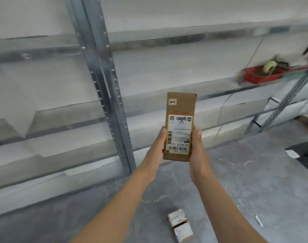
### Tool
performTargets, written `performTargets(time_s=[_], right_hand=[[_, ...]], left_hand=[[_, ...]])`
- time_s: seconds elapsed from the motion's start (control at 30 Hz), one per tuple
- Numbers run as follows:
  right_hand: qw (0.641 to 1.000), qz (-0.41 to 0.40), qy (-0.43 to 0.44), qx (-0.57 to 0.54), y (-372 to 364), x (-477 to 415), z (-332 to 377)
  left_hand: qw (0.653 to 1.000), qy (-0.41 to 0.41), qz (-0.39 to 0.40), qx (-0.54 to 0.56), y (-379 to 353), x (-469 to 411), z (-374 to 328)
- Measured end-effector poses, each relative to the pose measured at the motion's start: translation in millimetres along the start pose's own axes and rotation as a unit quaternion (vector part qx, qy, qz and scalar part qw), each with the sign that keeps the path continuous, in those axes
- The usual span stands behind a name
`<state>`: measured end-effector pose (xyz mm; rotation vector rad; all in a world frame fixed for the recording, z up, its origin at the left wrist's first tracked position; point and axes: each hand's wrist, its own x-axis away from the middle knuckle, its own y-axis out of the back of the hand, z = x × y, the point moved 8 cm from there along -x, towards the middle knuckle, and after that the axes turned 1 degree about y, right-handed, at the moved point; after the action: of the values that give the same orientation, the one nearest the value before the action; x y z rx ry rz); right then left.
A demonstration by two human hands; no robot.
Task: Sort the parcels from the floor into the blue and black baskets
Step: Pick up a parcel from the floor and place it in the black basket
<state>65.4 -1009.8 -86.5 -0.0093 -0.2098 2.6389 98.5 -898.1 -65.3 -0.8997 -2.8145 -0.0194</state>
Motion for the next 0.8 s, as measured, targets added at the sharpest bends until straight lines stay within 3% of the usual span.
performTargets(time_s=[0.37, 0.8], right_hand=[[0.967, 0.250, -0.053, 0.018, -288, 77, -20], [0.878, 0.464, -0.110, 0.038, -601, 261, -95]], left_hand=[[0.966, -0.034, -0.249, 0.066, 242, 172, -8], [0.869, -0.021, -0.480, 0.121, 503, 407, 57]])
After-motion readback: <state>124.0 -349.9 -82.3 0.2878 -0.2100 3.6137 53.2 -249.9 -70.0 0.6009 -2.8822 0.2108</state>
